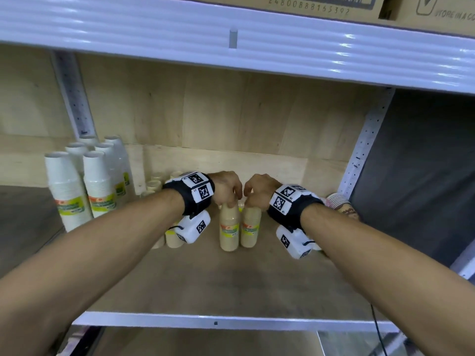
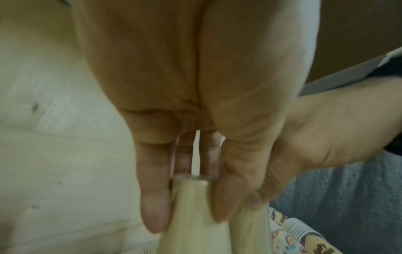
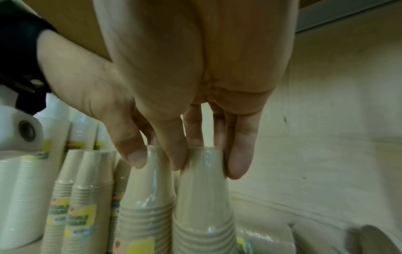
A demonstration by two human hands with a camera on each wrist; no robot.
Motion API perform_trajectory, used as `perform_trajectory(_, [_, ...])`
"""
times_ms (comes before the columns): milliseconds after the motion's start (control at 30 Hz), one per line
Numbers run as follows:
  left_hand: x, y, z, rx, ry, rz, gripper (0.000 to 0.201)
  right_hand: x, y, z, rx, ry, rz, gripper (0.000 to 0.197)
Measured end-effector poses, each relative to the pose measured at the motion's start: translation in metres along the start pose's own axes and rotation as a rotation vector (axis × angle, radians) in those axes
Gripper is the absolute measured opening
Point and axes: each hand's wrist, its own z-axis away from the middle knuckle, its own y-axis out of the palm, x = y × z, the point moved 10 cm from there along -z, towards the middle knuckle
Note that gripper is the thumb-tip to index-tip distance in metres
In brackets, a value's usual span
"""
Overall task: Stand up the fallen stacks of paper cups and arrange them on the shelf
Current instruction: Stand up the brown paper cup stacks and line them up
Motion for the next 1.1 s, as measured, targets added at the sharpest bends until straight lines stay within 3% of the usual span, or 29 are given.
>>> perform_trajectory(233, [0.036, -0.001, 0.037, 0.151, -0.126, -0.001, 0.037, 0.058, 0.005, 0.001, 0.214, -0.102, -0.030, 0.027])
perform_trajectory(367, [0.072, -0.003, 0.059, 0.164, -0.224, -0.007, 0.033, 0.091, 0.016, 0.003, 0.286, -0.151, -0.133, 0.027])
perform_trajectory(567, [0.120, -0.005, 0.096, 0.154, -0.321, 0.053, 0.027, 0.141, 0.026, -0.003, 0.273, -0.220, -0.187, 0.028])
perform_trajectory(767, [0.148, -0.018, 0.120, 0.040, -0.359, 0.030, 0.030, 0.183, 0.029, -0.003, 0.234, -0.345, -0.171, 0.022])
perform_trajectory(1100, [0.164, -0.009, 0.130, -0.017, -0.360, 0.046, 0.029, 0.205, 0.036, -0.006, 0.202, -0.379, -0.162, 0.019])
